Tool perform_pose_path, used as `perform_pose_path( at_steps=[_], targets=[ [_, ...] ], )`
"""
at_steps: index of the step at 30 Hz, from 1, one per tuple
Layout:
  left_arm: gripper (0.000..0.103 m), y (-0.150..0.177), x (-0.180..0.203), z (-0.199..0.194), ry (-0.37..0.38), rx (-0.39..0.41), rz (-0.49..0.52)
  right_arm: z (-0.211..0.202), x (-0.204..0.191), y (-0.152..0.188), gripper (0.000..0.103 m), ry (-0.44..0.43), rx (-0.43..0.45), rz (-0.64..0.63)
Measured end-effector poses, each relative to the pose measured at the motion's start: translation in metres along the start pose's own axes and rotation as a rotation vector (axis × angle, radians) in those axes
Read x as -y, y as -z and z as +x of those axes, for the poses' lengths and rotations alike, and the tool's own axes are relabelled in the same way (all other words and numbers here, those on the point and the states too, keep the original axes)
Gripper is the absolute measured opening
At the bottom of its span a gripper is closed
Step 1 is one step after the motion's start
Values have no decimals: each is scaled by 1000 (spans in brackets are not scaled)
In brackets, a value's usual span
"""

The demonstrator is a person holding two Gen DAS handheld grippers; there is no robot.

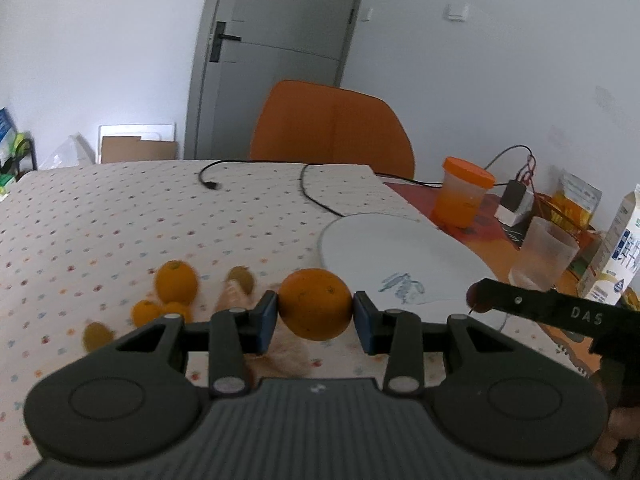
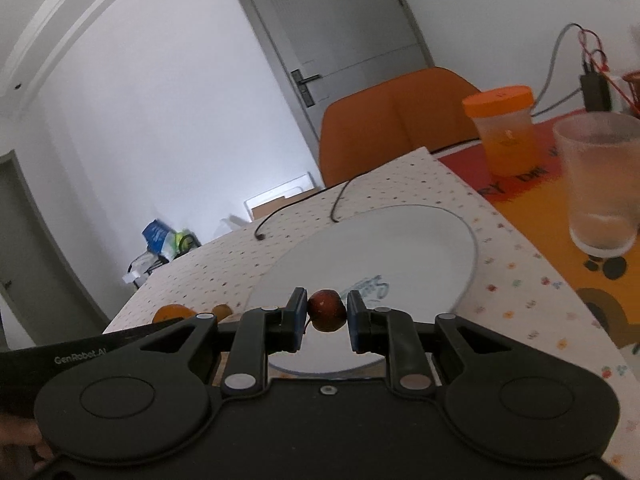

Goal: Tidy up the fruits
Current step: 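Carry the red plum with the right tool while the left tool carries the orange, releasing both onto the plate, then move both open tools back toward the fruit pile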

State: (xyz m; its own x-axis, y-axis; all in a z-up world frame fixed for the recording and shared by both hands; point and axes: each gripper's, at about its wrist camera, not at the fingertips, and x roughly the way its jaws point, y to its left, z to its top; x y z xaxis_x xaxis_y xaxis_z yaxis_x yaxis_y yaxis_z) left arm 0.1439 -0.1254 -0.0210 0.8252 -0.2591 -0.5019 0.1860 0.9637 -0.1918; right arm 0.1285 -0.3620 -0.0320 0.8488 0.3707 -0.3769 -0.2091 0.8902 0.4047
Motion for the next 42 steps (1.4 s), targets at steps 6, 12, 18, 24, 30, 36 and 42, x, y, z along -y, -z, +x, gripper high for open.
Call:
perform_pose_path(
  at_steps=[6,12,18,24,30,36,42],
  targets=[
    [39,-5,22,14,23,-18,40,-4,9,0,26,10,19,11],
    [39,-13,36,26,26,-22,62,-17,15,0,26,17,48,8],
    [40,-23,46,30,39,-3,68,-25,20,-1,37,30,69,16],
    [43,-27,50,27,34,37,80,-25,21,0,40,31,68,20],
    [50,-27,34,19,-7,28,49,-24,17,-1,49,27,63,12],
    [78,-25,16,-1,-64,61,37,-22,13,1,63,14,66,18],
    [85,-26,-8,-20,-123,86,-2,-22,-1,1,90,-8,81,-7]
  ],
)
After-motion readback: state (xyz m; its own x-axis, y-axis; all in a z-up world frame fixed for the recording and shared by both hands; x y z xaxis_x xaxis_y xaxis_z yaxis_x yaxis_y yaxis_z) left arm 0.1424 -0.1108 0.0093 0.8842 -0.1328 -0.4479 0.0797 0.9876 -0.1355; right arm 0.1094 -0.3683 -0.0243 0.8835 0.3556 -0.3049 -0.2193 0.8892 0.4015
